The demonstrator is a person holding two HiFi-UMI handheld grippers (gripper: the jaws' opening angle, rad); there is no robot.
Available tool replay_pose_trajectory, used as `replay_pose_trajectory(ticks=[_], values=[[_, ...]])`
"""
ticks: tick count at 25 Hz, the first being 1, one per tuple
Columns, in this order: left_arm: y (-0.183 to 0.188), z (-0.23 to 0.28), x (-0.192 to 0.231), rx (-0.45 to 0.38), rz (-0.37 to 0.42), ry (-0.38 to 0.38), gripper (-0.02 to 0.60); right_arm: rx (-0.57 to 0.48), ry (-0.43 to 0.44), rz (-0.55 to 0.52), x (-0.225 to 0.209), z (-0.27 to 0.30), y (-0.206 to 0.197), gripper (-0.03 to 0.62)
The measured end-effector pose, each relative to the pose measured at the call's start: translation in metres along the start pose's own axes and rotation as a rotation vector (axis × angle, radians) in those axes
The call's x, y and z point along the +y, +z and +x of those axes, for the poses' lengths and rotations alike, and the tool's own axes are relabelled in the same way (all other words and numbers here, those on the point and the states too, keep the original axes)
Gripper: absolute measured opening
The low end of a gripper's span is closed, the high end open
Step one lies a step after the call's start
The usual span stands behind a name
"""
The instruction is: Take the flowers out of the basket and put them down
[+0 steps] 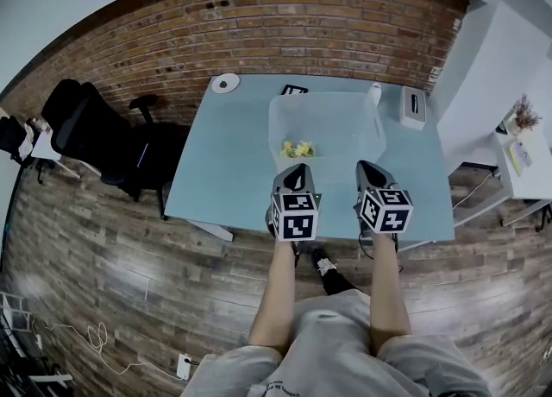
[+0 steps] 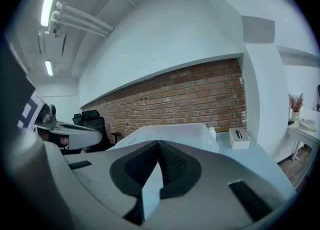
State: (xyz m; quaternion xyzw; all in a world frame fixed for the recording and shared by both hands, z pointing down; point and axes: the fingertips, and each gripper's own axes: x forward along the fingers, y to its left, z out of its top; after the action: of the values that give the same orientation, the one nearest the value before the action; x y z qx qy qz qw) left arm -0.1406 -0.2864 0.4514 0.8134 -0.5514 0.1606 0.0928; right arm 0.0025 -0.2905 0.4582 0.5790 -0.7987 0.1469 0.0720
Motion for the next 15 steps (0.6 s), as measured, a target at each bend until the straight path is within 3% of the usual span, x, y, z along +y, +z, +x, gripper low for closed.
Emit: replay_pose_trajectory(ticks=[3, 8, 15], values=[[0.006, 0.016, 0.015, 0.026, 0.011, 0.0, 0.017, 0.033, 0.026, -0.065, 0.003, 0.025, 0.014, 0.018], [0.007, 0.045, 0.035, 0.065, 0.014, 0.001, 0.017, 0.101, 0.096, -0.286, 0.013, 0.07, 0.033, 0.018], [-0.003, 0.072, 0.062, 0.118, 0.013, 0.03, 0.017, 0.17, 0.249, -0.279, 0.018, 0.129, 0.036, 0.018]])
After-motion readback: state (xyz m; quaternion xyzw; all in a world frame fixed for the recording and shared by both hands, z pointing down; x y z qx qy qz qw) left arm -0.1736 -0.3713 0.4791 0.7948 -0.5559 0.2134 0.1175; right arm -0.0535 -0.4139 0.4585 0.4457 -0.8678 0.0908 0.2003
